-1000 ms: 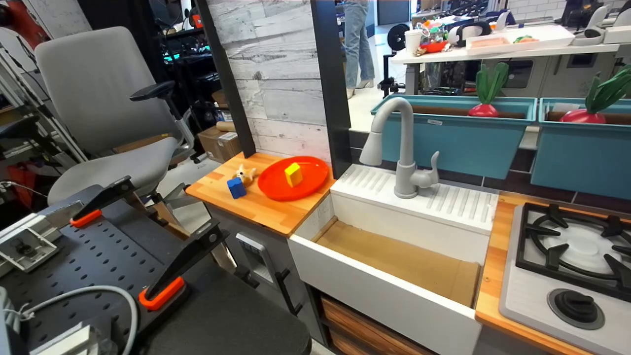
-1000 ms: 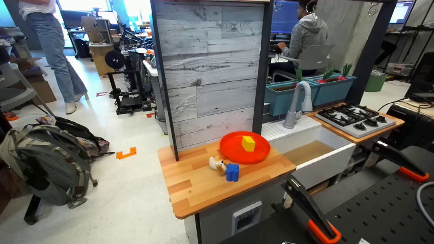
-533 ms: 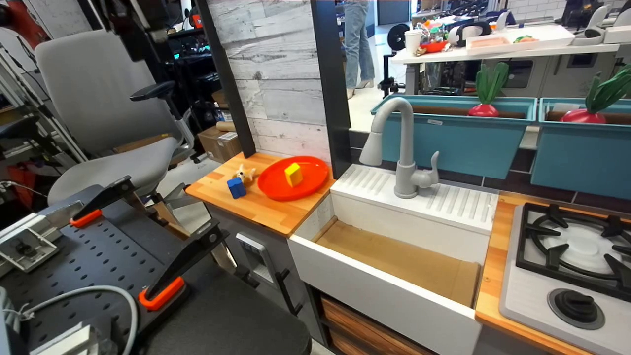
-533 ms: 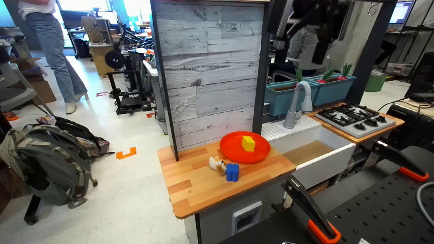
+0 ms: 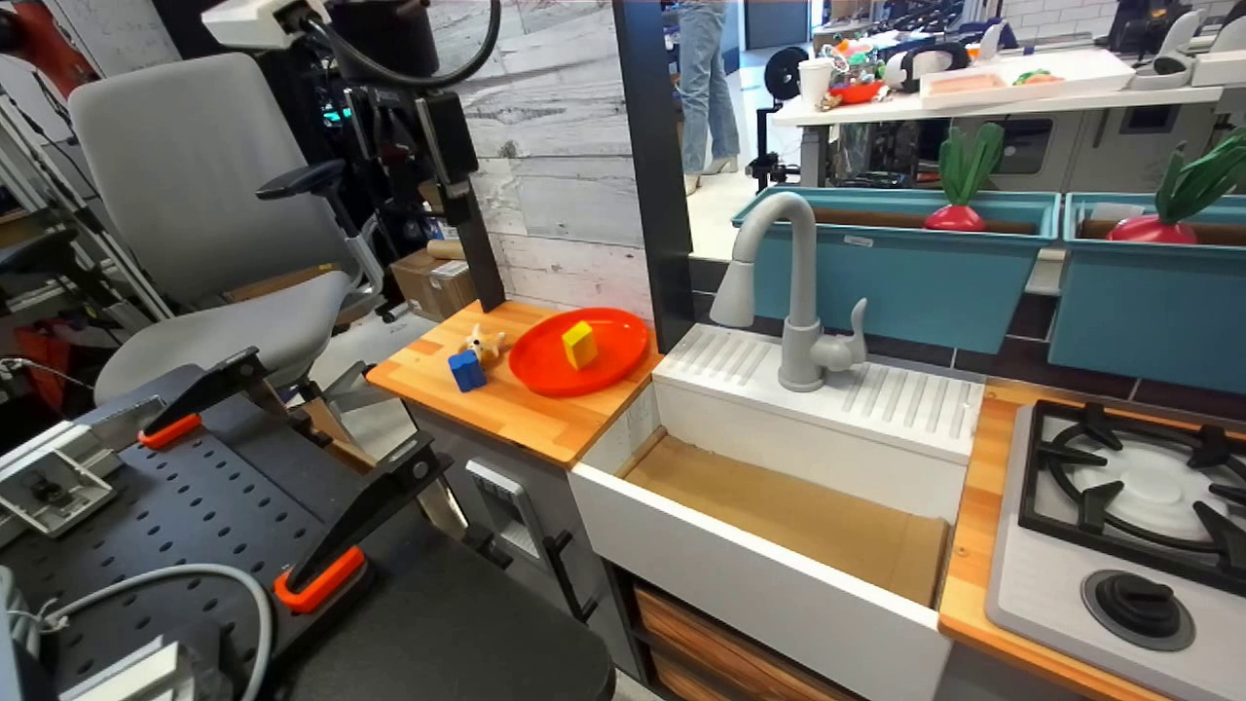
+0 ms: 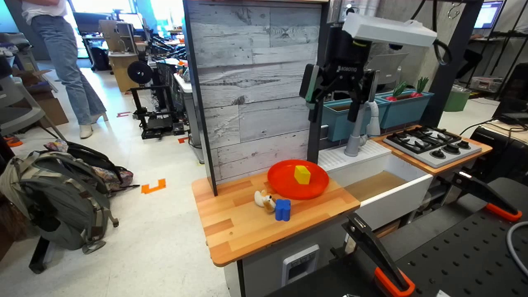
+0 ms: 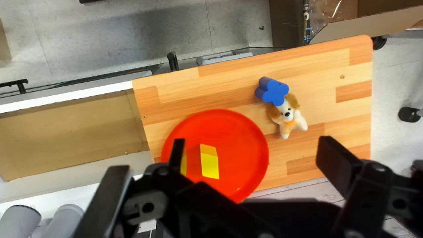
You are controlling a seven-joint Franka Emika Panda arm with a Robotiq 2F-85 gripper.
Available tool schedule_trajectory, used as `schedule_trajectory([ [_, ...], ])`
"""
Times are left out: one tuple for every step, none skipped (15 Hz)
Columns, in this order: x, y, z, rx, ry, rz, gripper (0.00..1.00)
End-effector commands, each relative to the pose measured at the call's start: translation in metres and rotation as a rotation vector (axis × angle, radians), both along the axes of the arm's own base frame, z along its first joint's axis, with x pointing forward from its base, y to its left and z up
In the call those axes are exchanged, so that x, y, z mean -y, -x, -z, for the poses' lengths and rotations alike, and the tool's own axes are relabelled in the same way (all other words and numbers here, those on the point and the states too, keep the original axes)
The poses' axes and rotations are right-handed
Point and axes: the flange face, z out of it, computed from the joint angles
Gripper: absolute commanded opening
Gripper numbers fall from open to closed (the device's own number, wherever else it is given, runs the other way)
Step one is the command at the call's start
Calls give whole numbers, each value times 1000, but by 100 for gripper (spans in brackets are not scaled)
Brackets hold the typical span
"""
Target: Remove the yellow block from the orange plate
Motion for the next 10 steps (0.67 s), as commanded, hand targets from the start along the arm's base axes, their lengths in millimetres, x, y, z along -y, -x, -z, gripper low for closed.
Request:
schedule_trajectory([
  [0, -1, -1, 0, 0, 0, 100],
  [0, -2, -2, 2, 0, 0, 100],
  [0, -3, -3, 4, 0, 0, 100],
  [1, -6, 1, 6, 12, 25, 100],
  [2, -9, 6, -1, 20, 32, 100],
  [3, -15, 14, -5, 21, 46, 100],
  [6, -19, 22, -18, 22, 58, 100],
  [7, -24, 29, -24, 18, 73, 100],
  [10, -29, 40, -33, 24, 81, 100],
  [11, -34, 49, -35, 24, 89, 100],
])
